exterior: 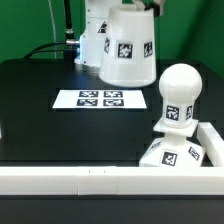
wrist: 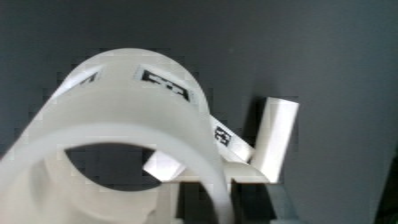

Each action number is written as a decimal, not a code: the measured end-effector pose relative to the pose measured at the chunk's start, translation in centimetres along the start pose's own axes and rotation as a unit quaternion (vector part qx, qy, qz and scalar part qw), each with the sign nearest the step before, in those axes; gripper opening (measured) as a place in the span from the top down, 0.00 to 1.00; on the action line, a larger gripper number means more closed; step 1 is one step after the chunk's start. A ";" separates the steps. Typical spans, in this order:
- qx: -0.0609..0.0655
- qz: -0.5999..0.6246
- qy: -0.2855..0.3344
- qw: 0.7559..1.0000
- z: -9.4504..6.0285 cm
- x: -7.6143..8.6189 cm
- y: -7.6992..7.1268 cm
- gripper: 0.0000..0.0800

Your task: Assemble lamp

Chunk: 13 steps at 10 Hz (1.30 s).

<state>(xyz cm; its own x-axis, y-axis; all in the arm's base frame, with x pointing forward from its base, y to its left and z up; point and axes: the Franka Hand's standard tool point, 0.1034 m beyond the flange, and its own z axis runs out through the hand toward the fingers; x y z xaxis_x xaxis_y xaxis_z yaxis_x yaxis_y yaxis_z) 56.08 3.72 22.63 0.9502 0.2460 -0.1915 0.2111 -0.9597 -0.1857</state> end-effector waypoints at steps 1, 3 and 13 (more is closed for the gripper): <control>0.002 -0.002 -0.003 1.000 -1.2 -0.3 -0.3 0.94; 0.003 0.009 -0.004 1.000 -2.8 -0.1 -1.1 0.94; -0.001 0.026 -0.004 1.000 2.0 7.1 -4.8 0.94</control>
Offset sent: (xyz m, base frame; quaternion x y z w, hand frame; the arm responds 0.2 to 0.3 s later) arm 0.0231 0.0283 0.0239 0.0298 -0.0374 0.0528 0.9975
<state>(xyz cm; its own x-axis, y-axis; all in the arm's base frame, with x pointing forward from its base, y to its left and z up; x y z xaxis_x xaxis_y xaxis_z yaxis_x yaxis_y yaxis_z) 61.31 10.32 20.22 0.9580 0.1977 -0.2076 0.1628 -0.9713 -0.1736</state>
